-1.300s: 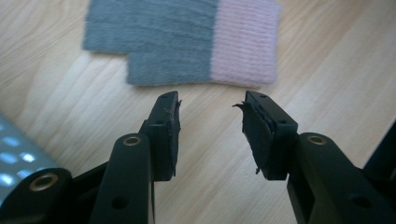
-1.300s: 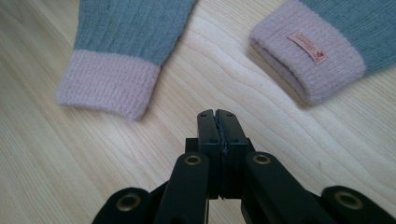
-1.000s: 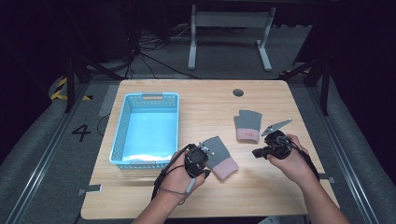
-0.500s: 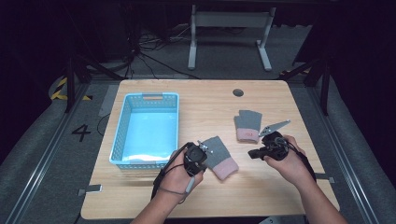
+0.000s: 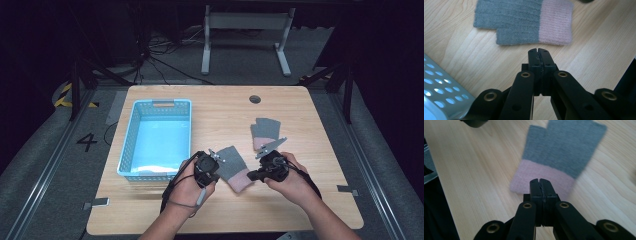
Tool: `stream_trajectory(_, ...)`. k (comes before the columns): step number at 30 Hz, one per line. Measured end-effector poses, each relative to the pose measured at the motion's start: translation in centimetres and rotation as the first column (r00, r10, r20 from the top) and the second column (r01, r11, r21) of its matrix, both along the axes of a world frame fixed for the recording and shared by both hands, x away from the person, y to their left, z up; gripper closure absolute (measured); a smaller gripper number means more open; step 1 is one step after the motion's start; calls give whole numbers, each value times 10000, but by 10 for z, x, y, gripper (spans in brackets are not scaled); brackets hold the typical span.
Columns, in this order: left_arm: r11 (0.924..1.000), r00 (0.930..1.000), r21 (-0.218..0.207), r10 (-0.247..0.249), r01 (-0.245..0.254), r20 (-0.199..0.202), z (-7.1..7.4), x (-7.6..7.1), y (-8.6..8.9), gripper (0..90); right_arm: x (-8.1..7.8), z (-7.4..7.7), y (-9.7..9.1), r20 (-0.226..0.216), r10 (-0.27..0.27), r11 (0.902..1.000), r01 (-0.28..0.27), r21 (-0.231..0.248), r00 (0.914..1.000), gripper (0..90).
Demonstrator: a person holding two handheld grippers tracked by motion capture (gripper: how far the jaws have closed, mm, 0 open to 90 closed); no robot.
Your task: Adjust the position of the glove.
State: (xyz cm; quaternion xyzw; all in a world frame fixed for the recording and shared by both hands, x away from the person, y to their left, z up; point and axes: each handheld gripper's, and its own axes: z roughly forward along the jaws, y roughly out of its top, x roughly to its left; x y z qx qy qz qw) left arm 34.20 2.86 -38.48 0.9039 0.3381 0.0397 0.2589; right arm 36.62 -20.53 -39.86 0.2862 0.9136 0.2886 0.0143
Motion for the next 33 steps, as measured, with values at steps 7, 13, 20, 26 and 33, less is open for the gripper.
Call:
stream_trajectory(7,10000,9999,29,76,-76,78,0,1,1,900,-3,-11,16,3,360,9993,-360,111,9994,900)
stream_trajectory(13,10000,10000,32,33,-33,46,0,1,1,900,-2,-20,24,-57,417,9991,-417,51,9991,900)
stream_trajectory(20,10000,10000,36,19,-19,35,-1,1,1,900,1,-27,25,-172,410,9991,-412,-120,9990,900)
stream_trajectory(26,10000,10000,4,43,-43,40,0,1,1,900,4,-32,25,-286,364,9990,-371,-264,9989,900)
stream_trajectory(33,10000,10000,30,21,-22,60,0,2,0,896,7,-32,15,-353,75,9995,-86,-305,9993,900)
